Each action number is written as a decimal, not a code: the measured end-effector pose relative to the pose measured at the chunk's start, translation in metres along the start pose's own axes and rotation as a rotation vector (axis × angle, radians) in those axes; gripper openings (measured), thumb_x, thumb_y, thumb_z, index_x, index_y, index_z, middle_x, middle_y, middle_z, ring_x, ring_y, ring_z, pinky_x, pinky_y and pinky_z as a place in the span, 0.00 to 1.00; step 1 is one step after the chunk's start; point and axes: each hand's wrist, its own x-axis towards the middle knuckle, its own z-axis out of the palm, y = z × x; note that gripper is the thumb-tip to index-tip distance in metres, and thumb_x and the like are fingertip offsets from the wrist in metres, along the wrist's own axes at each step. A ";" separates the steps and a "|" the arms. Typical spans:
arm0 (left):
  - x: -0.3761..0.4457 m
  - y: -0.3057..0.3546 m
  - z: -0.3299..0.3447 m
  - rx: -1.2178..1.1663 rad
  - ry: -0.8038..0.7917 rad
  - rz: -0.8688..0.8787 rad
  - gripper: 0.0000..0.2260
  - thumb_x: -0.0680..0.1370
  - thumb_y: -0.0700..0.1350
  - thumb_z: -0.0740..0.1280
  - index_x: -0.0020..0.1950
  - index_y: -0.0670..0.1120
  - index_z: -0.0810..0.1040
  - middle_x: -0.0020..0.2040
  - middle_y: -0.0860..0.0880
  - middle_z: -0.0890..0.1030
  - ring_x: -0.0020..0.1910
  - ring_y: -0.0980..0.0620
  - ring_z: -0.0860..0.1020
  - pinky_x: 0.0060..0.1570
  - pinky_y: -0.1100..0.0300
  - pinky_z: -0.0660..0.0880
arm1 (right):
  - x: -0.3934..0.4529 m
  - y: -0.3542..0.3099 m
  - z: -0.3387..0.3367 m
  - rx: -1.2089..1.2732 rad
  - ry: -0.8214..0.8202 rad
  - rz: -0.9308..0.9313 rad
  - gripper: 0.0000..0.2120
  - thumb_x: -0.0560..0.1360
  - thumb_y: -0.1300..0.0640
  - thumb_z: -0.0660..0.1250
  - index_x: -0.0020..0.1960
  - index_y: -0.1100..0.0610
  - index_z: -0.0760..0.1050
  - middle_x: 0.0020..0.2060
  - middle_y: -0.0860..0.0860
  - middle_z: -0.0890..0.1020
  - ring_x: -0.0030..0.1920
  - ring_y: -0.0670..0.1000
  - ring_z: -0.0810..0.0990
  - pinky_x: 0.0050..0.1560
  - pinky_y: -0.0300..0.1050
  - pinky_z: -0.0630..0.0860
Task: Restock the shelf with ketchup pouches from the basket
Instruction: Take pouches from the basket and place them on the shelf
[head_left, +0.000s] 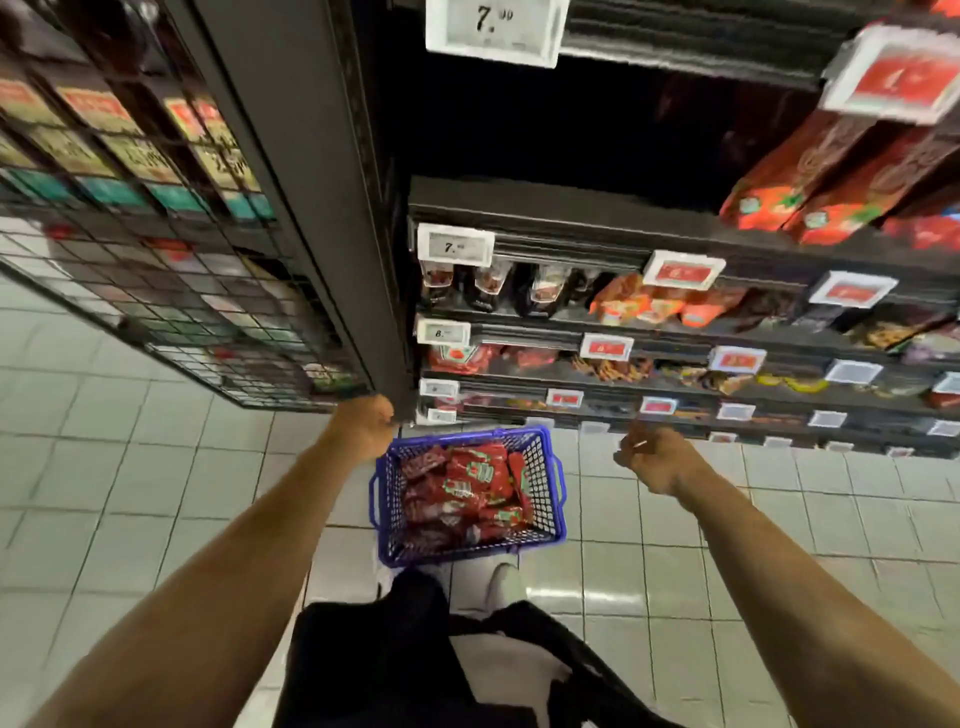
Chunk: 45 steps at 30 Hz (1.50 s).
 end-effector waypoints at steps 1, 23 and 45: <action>-0.006 -0.006 0.018 0.005 -0.033 -0.029 0.10 0.80 0.43 0.65 0.59 0.43 0.81 0.59 0.42 0.82 0.59 0.42 0.79 0.57 0.56 0.75 | 0.007 0.018 0.013 -0.042 -0.029 0.026 0.08 0.76 0.56 0.72 0.53 0.57 0.80 0.54 0.56 0.84 0.50 0.57 0.81 0.53 0.48 0.80; 0.067 -0.091 0.380 -0.293 -0.094 -0.408 0.16 0.76 0.53 0.66 0.63 0.53 0.75 0.53 0.48 0.80 0.48 0.44 0.77 0.47 0.52 0.74 | 0.211 0.202 0.280 -0.025 -0.254 0.183 0.11 0.68 0.51 0.69 0.50 0.48 0.77 0.47 0.51 0.82 0.48 0.58 0.82 0.50 0.55 0.82; 0.317 -0.171 0.534 -0.852 0.173 -0.584 0.36 0.64 0.58 0.80 0.69 0.52 0.73 0.62 0.51 0.81 0.58 0.49 0.80 0.60 0.48 0.79 | 0.458 0.254 0.441 -0.358 0.067 0.178 0.23 0.78 0.56 0.64 0.70 0.63 0.65 0.60 0.61 0.79 0.61 0.63 0.78 0.53 0.51 0.75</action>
